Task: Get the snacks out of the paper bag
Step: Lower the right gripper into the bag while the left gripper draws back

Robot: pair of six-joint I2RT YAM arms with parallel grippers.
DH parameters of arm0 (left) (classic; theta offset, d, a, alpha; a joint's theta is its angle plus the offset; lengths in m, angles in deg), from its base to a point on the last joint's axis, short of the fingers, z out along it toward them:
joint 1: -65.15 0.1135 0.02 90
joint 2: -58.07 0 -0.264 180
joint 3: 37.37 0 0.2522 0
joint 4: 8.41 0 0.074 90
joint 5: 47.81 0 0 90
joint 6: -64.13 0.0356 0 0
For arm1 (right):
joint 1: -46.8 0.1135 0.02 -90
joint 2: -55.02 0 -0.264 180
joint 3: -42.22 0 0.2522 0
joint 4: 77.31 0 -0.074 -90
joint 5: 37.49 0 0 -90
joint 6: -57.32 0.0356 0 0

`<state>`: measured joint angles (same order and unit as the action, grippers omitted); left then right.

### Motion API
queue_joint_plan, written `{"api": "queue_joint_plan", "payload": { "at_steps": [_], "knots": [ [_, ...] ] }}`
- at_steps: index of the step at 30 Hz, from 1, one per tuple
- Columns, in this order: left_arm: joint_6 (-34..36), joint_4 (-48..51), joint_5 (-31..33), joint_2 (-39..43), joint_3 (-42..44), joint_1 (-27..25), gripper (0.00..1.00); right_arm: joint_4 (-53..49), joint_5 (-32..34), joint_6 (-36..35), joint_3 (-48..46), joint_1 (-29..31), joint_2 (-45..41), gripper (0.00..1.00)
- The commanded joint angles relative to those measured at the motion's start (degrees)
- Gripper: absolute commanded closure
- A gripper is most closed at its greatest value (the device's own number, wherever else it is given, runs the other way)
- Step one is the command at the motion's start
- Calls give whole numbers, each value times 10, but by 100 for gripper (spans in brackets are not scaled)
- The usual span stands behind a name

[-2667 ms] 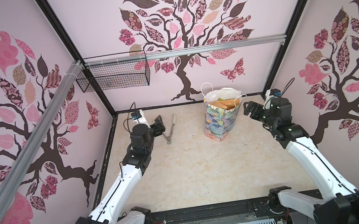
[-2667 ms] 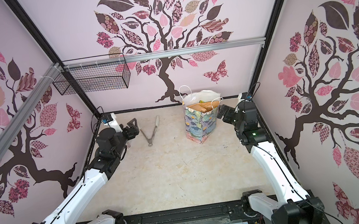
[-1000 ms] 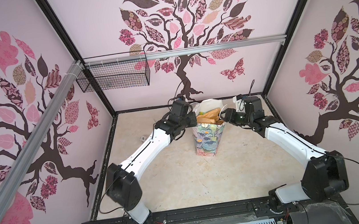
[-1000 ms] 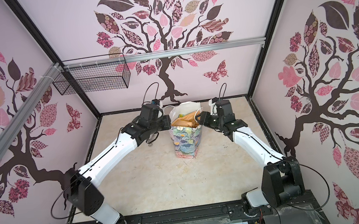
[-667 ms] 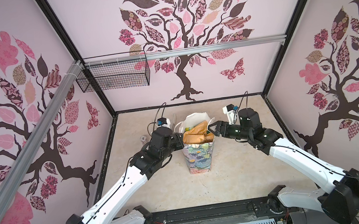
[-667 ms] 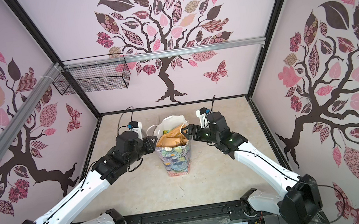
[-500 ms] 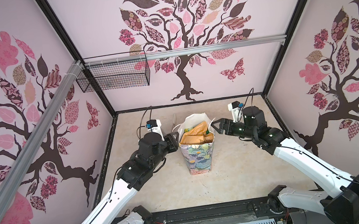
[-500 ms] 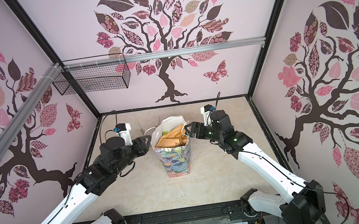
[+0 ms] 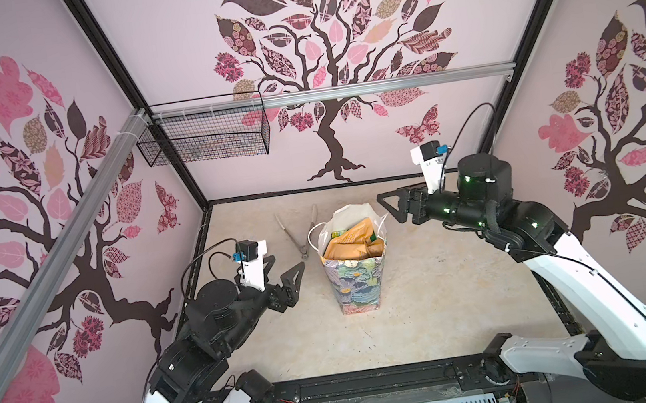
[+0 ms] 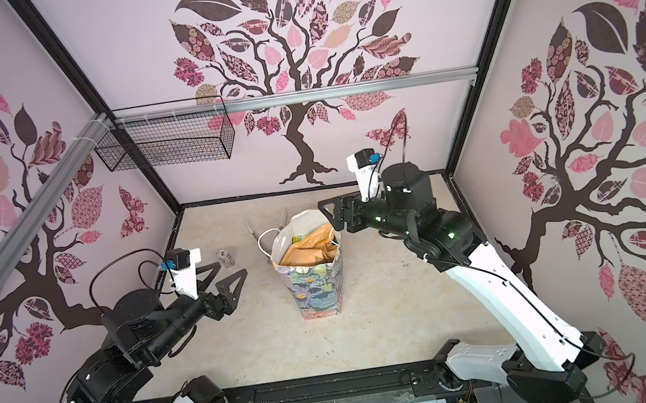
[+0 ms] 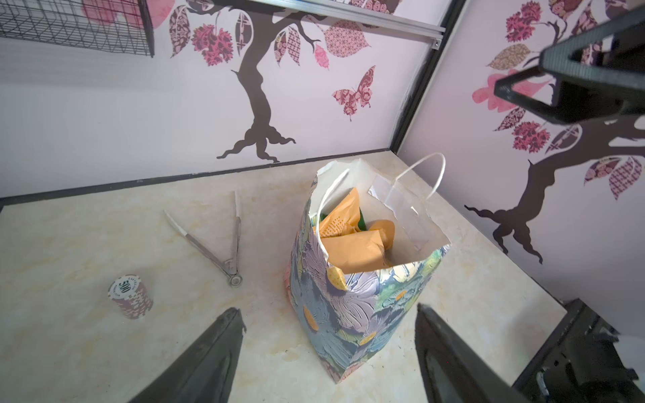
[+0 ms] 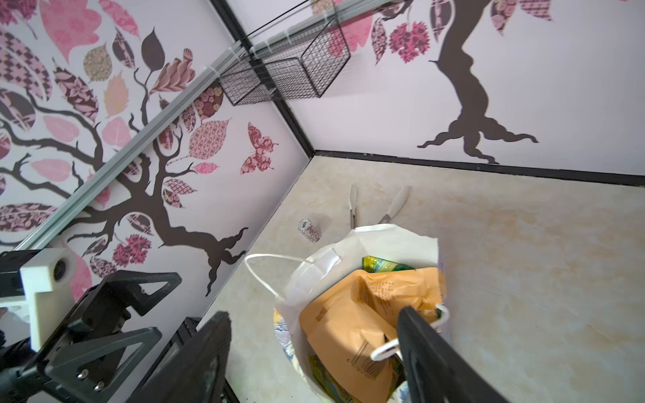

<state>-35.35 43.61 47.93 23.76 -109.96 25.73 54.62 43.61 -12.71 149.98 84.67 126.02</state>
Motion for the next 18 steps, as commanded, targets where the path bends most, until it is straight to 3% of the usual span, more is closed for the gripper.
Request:
{"api": "queue_joint_plan", "payload": {
  "at_steps": [1,3,7,12,18],
  "knots": [
    [134,5,-70,15,27,-1,16,-130,73,-77,75,52,78,22],
    [165,-15,-118,36,55,-2,11,-176,106,-102,123,79,128,21],
    [171,-64,-148,87,103,12,6,-256,109,-120,218,88,224,21],
    [126,-95,-242,127,137,78,2,-309,102,-139,289,90,319,21],
    [160,-67,-209,148,138,78,2,-313,111,-146,264,90,363,20]
  ]
}}
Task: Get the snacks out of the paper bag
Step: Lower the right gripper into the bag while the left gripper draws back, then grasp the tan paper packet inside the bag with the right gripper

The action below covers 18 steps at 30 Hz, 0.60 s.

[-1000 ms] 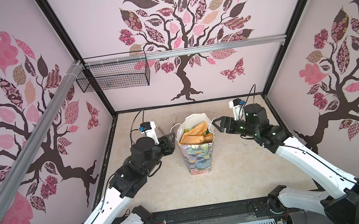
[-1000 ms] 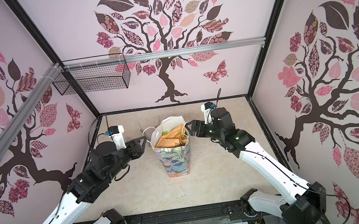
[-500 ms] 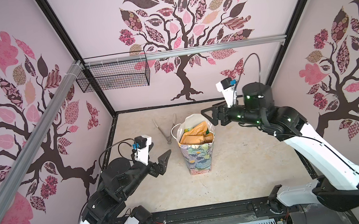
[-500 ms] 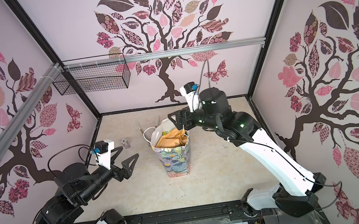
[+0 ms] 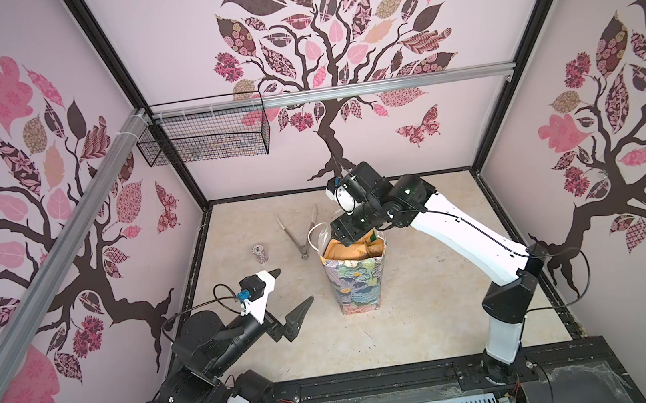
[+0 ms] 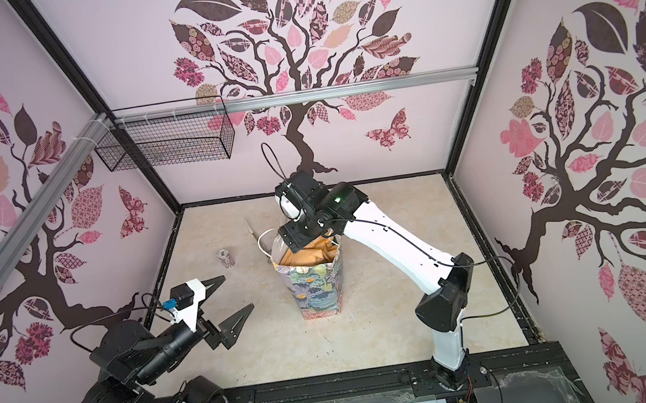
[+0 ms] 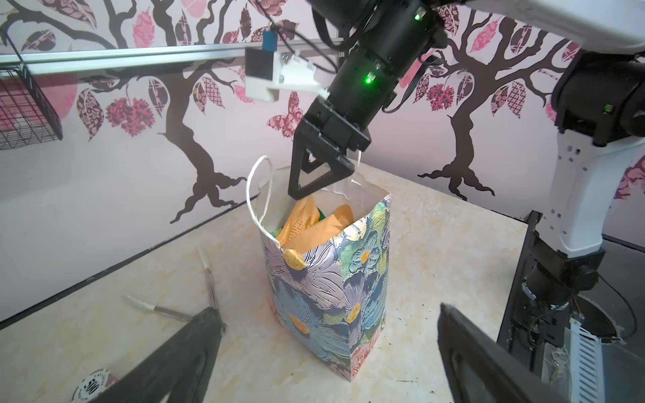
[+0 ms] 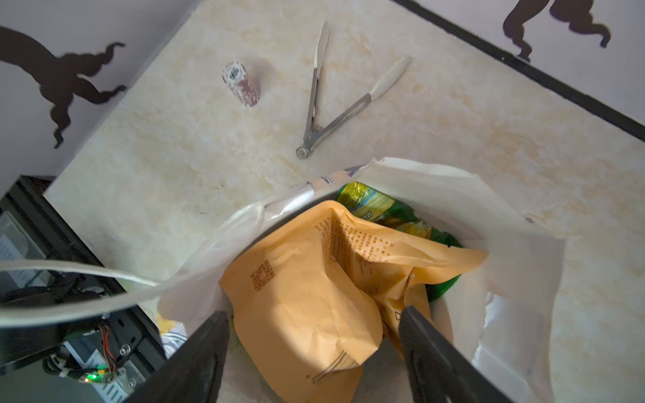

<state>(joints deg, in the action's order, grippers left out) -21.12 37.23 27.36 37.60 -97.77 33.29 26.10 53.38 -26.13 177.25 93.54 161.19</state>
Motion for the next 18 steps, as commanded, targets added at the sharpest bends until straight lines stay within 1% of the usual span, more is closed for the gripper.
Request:
{"api": "queue_joint_plan", "payload": {
  "at_steps": [1,3,5,9,11,14,18],
  "knots": [
    [20,-1,2,13,18,2,2,-15,13,-12,-28,1,7,20],
    [18,-9,3,20,24,3,2,13,4,-12,-66,1,4,20],
    [19,-11,4,24,26,2,2,24,3,-13,-85,0,8,18],
    [21,-9,2,29,29,3,2,49,25,-5,-120,0,19,14],
    [23,-8,8,31,30,2,2,68,19,-2,-144,0,19,13],
    [24,-7,20,33,32,3,2,98,2,3,-178,0,19,14],
    [25,-8,31,34,34,3,2,133,-22,7,-222,-2,23,17]
  ]
}}
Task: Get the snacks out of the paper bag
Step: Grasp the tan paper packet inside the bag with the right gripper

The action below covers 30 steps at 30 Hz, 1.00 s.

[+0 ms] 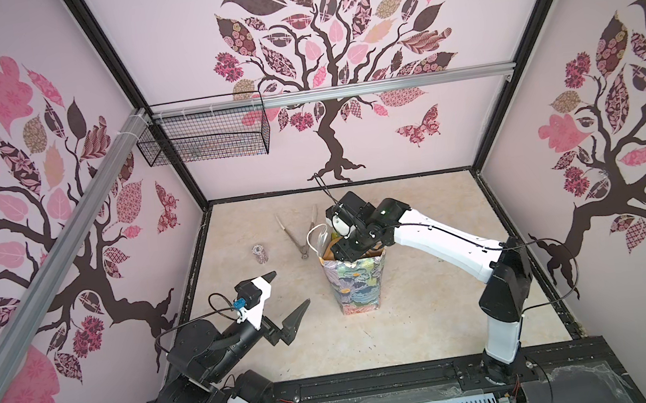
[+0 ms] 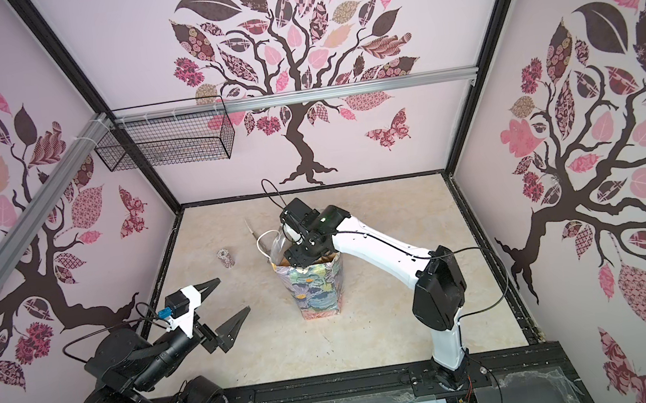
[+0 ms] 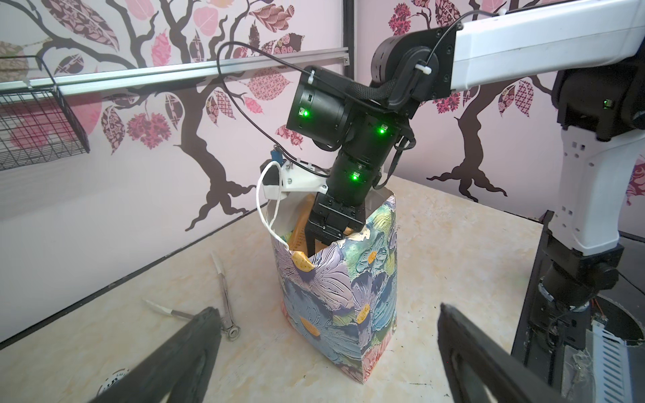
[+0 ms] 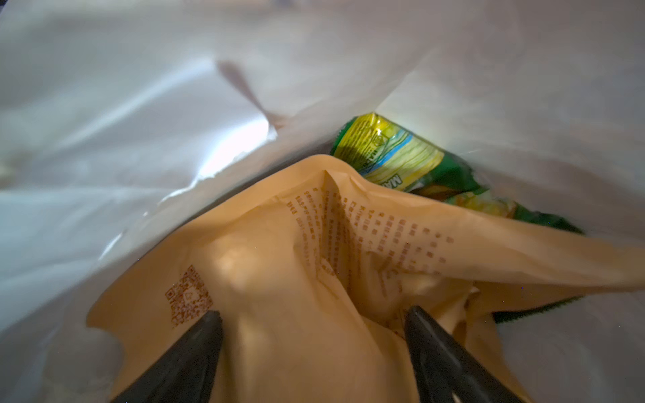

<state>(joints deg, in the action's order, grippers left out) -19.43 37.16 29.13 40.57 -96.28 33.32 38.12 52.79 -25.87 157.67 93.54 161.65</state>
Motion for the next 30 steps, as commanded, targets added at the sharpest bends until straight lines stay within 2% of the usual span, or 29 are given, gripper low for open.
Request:
{"api": "queue_joint_plan", "payload": {
  "at_steps": [1,6,10,11,15,17,20,30],
  "knots": [
    [8,-7,15,4,20,3,2,18,-23,6,-33,-3,21,18],
    [9,-8,20,-3,21,4,2,24,-69,15,-48,-15,33,28],
    [9,-6,25,-7,20,3,2,31,-67,17,-61,-20,37,36],
    [9,-6,27,-7,21,4,2,28,-67,17,-61,-22,38,44],
    [10,-8,35,-3,24,3,2,35,-93,29,-57,-38,18,85],
    [11,-9,36,-2,25,3,2,46,-96,38,-56,-42,-2,95],
    [10,-9,40,-3,25,3,2,67,-92,50,-56,-44,-35,100],
    [12,-9,46,-3,26,3,2,126,-61,75,-60,-43,-133,100]
  ]
}}
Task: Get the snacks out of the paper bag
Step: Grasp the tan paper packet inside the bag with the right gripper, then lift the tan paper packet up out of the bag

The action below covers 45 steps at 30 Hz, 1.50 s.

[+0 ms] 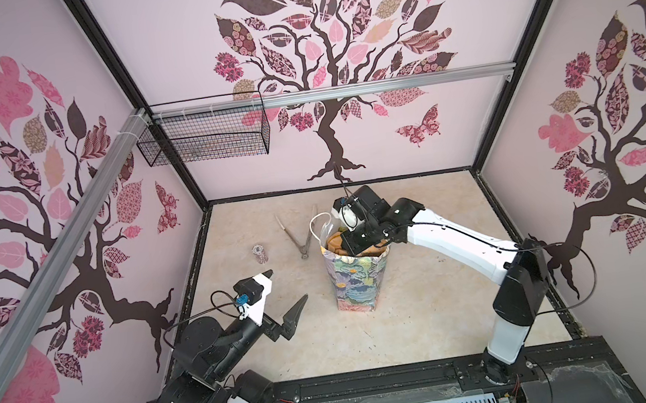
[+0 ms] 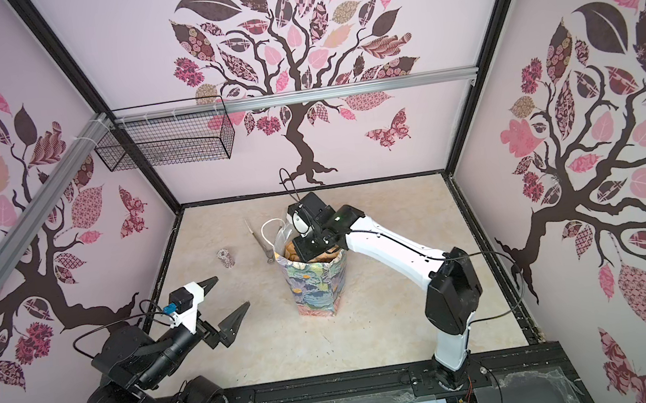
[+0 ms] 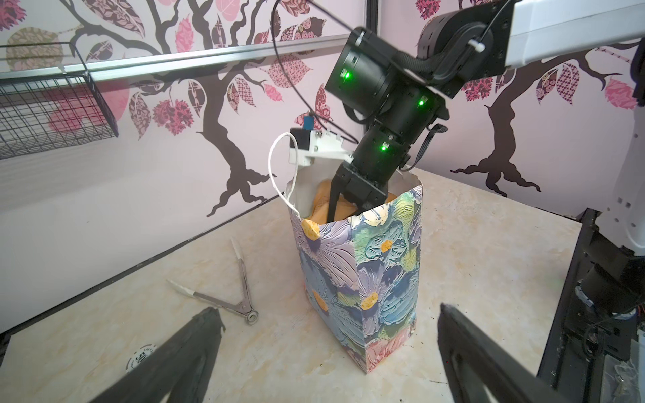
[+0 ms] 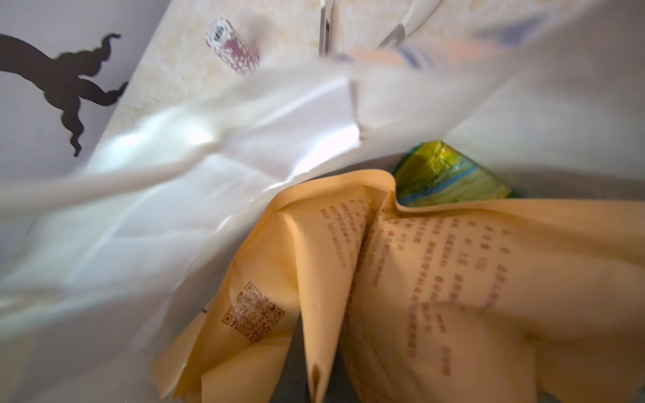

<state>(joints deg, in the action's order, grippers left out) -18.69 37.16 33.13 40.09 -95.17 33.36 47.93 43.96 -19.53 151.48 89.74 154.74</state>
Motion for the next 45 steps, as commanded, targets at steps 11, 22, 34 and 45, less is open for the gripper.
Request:
{"api": "queue_joint_plan", "payload": {
  "at_steps": [11,22,34,45],
  "knots": [
    [5,-7,8,-2,15,2,2,13,49,-8,59,-5,-59,100],
    [6,-7,12,1,15,2,2,-3,40,-4,143,-5,-61,100],
    [7,-7,12,0,15,3,2,7,32,13,208,-6,-101,100],
    [7,-6,12,-1,15,3,1,133,174,33,112,-53,-219,100]
  ]
}}
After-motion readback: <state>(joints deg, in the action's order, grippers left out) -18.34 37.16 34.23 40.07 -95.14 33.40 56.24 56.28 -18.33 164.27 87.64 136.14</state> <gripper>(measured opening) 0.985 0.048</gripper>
